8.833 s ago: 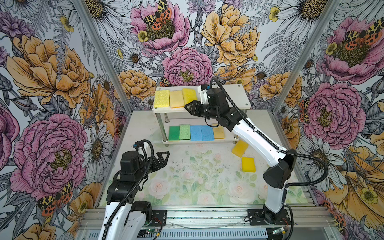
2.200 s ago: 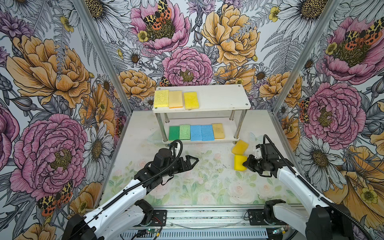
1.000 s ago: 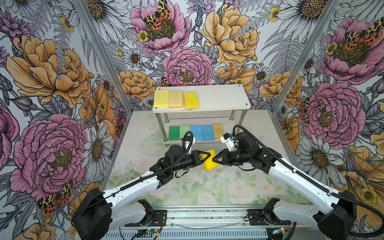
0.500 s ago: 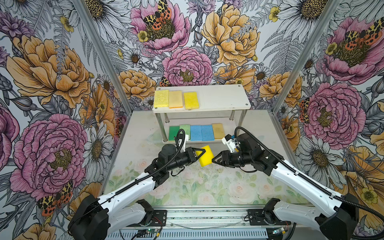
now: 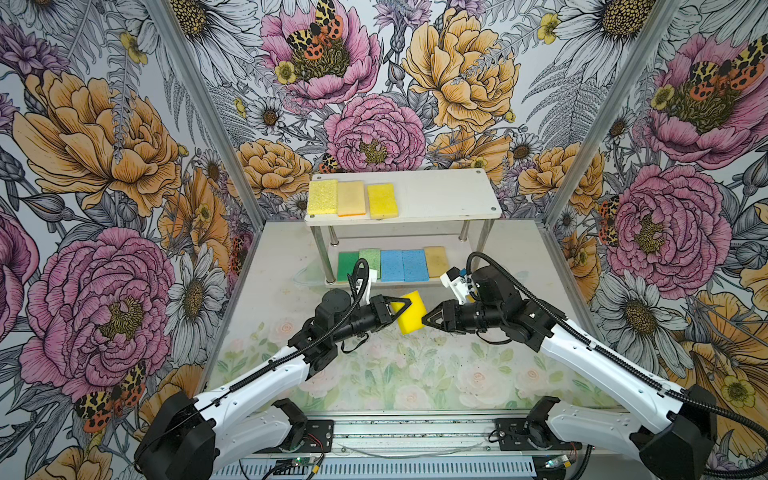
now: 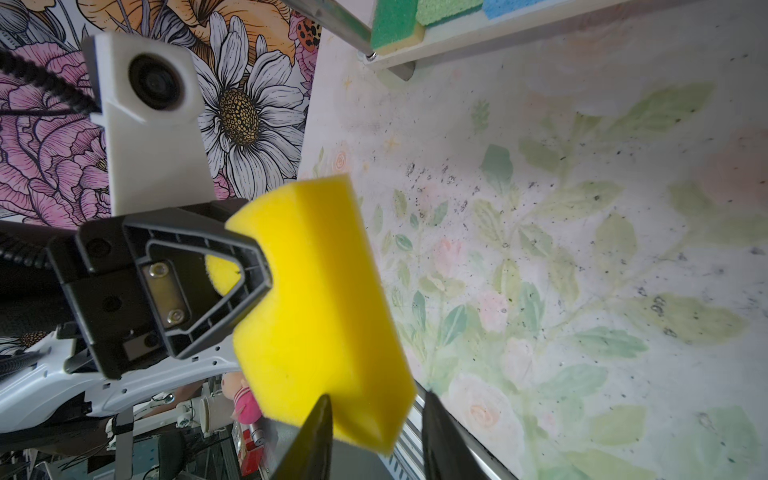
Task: Place and organize the cleaning sponges onto the shelf
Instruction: 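Carry the sponge to the upper tier with the right gripper while the left arm withdraws, then lower the sponge onto the upper tier and slide it against the sponge row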
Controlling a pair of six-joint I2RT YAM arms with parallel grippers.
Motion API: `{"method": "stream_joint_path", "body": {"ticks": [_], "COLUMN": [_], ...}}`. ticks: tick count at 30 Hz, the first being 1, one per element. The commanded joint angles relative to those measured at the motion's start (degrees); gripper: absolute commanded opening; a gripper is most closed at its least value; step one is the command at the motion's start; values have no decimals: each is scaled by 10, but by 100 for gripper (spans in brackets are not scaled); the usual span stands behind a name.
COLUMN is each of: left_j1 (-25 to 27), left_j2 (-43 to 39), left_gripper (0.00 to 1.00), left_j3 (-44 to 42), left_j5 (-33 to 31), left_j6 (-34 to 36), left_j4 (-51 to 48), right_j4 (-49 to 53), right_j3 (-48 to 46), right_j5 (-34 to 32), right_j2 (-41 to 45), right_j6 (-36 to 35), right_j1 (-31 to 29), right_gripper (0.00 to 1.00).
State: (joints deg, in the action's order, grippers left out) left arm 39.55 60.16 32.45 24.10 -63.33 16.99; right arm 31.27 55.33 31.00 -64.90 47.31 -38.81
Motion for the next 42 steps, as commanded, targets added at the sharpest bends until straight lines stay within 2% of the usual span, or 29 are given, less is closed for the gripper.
{"method": "stream_joint_path", "body": {"ticks": [1,4,10,11,12,14,15,17,18,23,27,30,36,42], "left_j1": [-1,0,-5,-6,-9,-14,-19,-34,-46,-144,-245,-294,-326,-338], "left_j2": [-8,-8,-16,-18,-20,-29,-36,-58,-75,-179,-258,-285,-316,-317], "left_gripper": [16,16,18,24,36,68,80,96,99,99,99,99,99,99], "left_j3": [-7,-8,-12,-11,-11,-8,-4,5,10,35,47,39,9,4], "left_j5": [17,18,20,22,24,31,36,45,49,78,105,126,147,163], "left_j6": [-6,-6,-7,-7,-4,3,10,26,35,68,91,100,107,125], "left_j4": [24,26,25,22,19,9,-3,-37,-58,-167,-265,-315,-357,-382], "right_j4": [-30,-34,-34,-34,-33,-32,-31,-27,-22,43,83,100,144,160], "right_j3": [4,4,7,7,8,13,17,35,49,154,265,356,528,613], "right_j5": [9,9,-5,-11,-18,-36,-41,-47,-51,-75,-82,-86,-70,-58], "right_j2": [-7,-7,5,9,14,23,27,30,29,-1,-54,-107,-232,-318], "right_j6": [7,11,15,16,17,18,19,16,12,-39,-65,-75,-98,-105], "right_j1": [-8,-11,-12,-12,-12,-12,-12,-11,-11,-2,35,68,122,144], "right_gripper": [33,26,1,0,0,0,0,0,0,0,0,0,0,0]}}
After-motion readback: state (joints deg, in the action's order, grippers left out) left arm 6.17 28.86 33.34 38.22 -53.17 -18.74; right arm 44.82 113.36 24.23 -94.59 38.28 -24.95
